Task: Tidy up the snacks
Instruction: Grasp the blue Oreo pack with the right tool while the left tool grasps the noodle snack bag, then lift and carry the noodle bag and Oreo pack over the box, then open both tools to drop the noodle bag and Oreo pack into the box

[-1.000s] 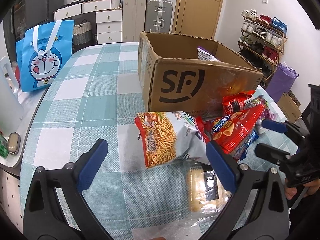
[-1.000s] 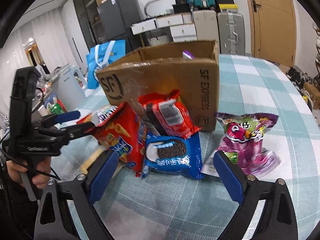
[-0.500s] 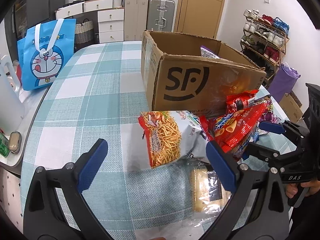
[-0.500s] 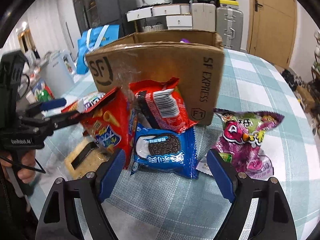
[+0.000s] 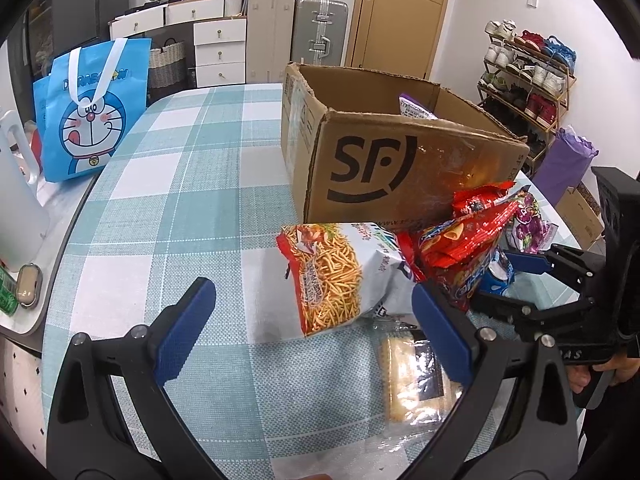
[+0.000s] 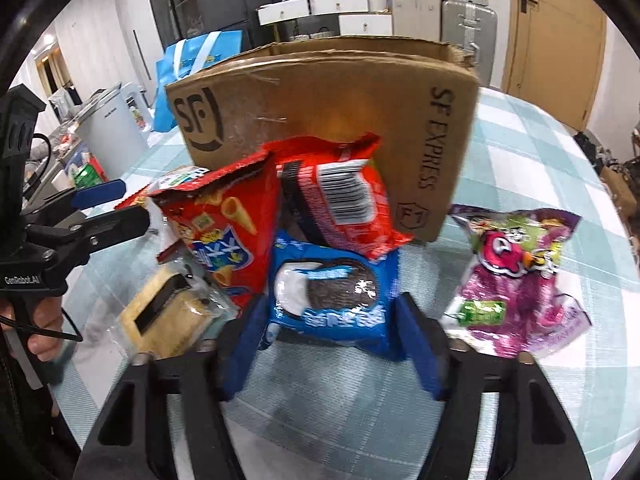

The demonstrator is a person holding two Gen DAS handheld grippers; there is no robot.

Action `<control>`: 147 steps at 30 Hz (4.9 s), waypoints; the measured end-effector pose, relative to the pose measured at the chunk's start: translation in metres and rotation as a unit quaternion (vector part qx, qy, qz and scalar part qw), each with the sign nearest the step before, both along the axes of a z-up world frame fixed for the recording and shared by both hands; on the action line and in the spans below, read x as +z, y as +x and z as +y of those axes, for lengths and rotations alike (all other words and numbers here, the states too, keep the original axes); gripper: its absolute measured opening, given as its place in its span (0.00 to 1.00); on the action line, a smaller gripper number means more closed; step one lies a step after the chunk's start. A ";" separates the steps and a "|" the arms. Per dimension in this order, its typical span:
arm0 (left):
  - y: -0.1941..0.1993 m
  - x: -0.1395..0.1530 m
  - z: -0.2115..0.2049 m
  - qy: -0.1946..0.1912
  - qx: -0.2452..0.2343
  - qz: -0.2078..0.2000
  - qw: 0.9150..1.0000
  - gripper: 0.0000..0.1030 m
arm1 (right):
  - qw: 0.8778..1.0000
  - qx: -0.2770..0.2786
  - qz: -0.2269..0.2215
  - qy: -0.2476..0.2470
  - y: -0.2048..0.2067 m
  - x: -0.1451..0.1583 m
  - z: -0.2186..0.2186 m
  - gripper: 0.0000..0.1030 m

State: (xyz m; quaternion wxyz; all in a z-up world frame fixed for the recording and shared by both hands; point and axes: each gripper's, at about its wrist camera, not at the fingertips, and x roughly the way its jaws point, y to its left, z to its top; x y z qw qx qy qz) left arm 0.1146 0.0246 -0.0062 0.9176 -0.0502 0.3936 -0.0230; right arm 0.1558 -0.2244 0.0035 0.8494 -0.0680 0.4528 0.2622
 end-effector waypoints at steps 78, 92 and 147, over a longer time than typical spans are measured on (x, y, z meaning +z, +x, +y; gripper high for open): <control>-0.028 0.035 0.000 -0.023 -0.013 -0.054 0.998 0.50 | 0.985 -0.045 -0.125 0.114 -0.043 0.075 -0.046 0.45; -0.037 0.073 -0.003 -0.017 -0.016 -0.093 0.995 0.50 | 0.979 -0.054 -0.144 0.130 -0.035 0.096 -0.048 0.45; 0.076 0.113 -0.038 -0.008 -0.039 -0.100 0.994 0.50 | 0.983 -0.032 -0.134 0.118 0.040 0.114 -0.016 0.45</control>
